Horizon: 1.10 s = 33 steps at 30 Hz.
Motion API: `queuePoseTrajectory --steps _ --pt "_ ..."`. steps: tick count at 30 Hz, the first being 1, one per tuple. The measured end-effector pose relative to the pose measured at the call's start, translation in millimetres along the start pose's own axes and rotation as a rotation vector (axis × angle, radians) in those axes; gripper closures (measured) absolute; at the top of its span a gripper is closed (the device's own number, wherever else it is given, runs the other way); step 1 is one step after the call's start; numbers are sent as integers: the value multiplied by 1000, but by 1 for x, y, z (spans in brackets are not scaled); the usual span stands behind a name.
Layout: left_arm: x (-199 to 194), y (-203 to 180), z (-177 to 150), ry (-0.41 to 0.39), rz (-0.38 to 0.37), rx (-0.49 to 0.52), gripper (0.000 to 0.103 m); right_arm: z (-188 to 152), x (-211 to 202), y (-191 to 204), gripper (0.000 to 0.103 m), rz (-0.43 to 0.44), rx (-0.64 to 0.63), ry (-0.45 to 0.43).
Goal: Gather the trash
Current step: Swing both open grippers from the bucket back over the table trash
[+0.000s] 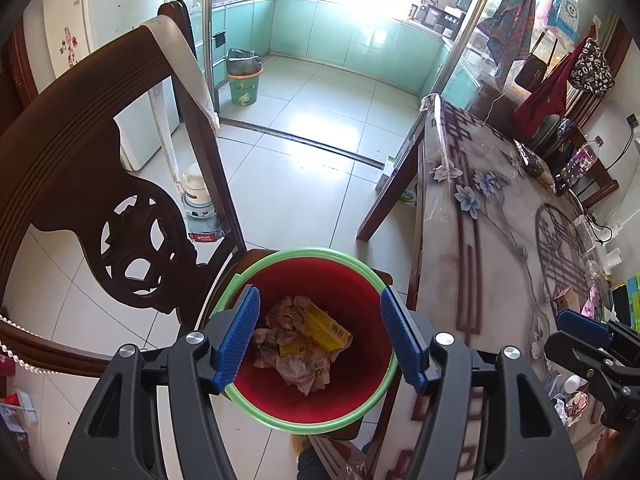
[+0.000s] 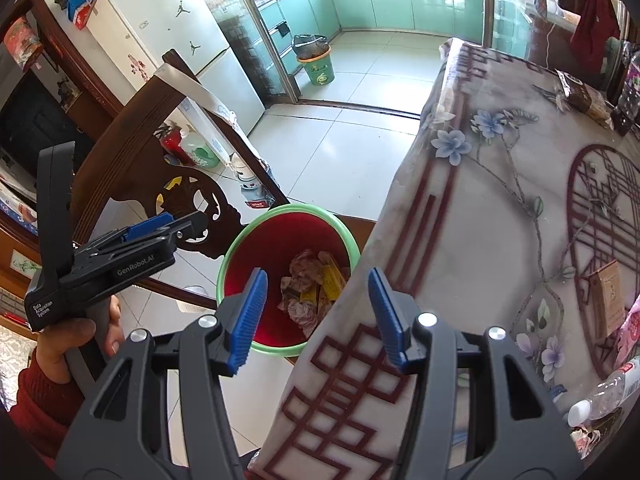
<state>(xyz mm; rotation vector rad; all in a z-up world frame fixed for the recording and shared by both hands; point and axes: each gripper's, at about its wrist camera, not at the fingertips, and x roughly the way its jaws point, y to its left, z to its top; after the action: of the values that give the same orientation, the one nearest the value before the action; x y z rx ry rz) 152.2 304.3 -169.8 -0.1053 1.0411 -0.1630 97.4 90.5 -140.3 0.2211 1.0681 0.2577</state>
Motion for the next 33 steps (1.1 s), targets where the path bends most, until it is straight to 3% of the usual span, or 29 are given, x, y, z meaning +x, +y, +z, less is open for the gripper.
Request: queuePoseTrajectory --steps 9,19,27,33 --pt "-4 -19 -6 -1 -9 25 43 -17 -17 -32 49 -44 70 -9" --pt "2 -76 -23 34 -58 138 43 -50 -46 -81 44 -117 182 -33" --pt "11 -133 -41 79 -93 234 43 -103 -81 -158 41 -227 384 -51" --pt "5 -204 -59 71 -146 315 43 -143 -139 -257 40 -372 550 -110"
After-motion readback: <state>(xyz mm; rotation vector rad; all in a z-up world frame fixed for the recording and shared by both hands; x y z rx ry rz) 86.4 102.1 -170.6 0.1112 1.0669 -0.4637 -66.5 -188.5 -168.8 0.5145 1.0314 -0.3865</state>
